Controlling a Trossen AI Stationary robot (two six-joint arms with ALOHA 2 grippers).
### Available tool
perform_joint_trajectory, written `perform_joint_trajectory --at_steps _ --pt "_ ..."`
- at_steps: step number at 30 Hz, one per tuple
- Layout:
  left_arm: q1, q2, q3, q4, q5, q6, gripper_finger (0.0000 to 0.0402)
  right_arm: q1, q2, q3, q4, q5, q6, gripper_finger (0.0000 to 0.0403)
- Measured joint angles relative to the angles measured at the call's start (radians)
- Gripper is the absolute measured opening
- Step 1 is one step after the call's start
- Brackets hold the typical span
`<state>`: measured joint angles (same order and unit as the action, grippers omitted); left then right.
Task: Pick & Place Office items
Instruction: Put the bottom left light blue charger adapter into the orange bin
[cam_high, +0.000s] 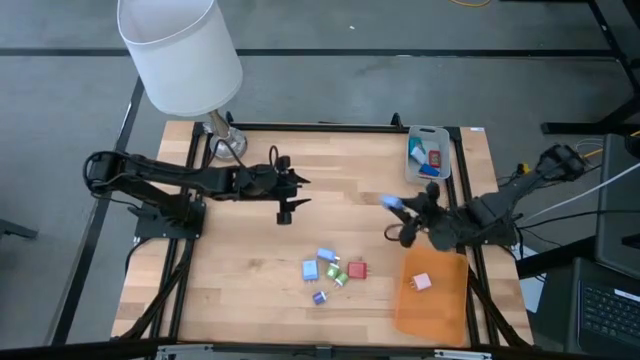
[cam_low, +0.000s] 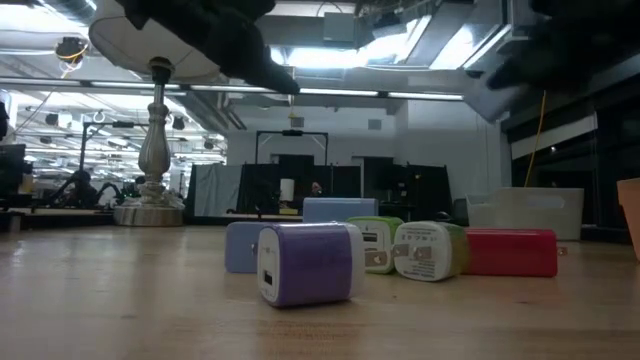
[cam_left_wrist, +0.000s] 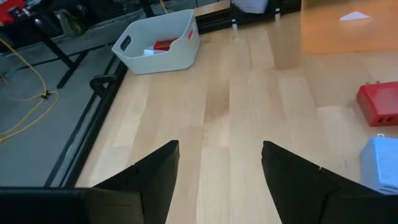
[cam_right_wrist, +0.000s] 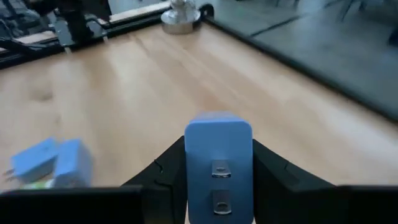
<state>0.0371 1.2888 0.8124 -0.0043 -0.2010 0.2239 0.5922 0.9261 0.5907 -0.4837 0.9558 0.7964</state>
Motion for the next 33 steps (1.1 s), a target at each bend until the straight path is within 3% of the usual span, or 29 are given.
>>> perform_joint_trajectory --at_steps 4,13,25,33 --pt "-0.001 0.000 0.000 0.000 0.010 -0.004 0.0223 0.140 0.022 0.000 -0.143 -0.036 0.276 0.0121" --pt "-0.001 0.000 0.000 0.000 0.014 -0.012 0.0223 0.402 0.035 0.000 -0.153 -0.142 0.590 0.0121" --pt "-0.001 0.000 -0.001 0.000 0.015 -0.012 0.0223 0.533 0.095 0.001 -0.354 -0.380 0.997 0.0121" --pt "0.013 0.001 -0.001 0.000 0.018 -0.011 0.0224 0.607 0.192 0.002 -0.378 -0.449 1.235 0.0122"
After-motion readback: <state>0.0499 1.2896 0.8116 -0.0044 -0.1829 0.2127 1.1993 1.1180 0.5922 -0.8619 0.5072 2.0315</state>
